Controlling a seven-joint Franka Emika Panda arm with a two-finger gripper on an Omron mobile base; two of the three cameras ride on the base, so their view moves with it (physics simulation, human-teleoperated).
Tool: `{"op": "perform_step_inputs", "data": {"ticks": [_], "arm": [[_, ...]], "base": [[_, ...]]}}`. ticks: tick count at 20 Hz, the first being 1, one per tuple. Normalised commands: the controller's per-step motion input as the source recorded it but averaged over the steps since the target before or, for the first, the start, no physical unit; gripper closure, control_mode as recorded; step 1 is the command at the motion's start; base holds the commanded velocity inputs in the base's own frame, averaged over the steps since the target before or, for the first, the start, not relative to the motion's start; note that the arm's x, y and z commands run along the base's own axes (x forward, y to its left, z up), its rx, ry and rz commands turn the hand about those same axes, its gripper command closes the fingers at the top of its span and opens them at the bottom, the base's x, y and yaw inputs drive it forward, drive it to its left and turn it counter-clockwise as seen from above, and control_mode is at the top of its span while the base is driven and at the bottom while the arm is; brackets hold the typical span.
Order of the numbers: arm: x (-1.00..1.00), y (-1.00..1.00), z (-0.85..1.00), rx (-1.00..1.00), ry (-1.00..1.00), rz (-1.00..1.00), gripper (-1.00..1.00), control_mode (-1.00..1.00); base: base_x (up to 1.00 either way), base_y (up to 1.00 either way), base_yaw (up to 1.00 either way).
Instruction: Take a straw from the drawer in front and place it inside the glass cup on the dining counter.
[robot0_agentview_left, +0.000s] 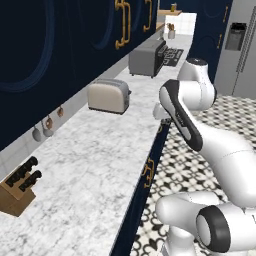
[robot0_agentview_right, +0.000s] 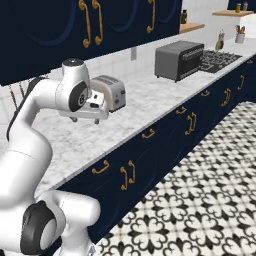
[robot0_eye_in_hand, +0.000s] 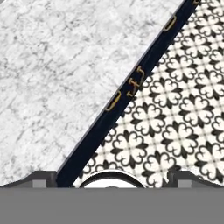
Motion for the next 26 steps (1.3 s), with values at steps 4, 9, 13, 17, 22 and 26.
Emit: {"op": "perform_step_inputs", "data": {"ticks": [4, 9, 13, 17, 22, 26], "arm": [[0.16, -0.88, -1.0, 0.44, 0.0, 0.0, -1.0, -1.0], [0.18, -0.62, -1.0, 0.53, 0.14, 0.07, -1.0, -1.0], [0.05, 0.02, -1.0, 0.27, 0.18, 0.08, -1.0, -1.0], [0.44, 0.16, -0.95, 0.26, 0.11, 0.01, -1.0, -1.0], [0.36, 0.25, -0.82, 0.12, 0.0, 0.0, -1.0, -1.0], [0.39, 0.24, -0.69, 0.06, 0.0, 0.0, -1.0, -1.0]], "base": [[0.0, 0.0, 0.0], [0.0, 0.0, 0.0], [0.0, 0.0, 0.0], [0.0, 0.0, 0.0], [0.0, 0.0, 0.0], [0.0, 0.0, 0.0]]}}
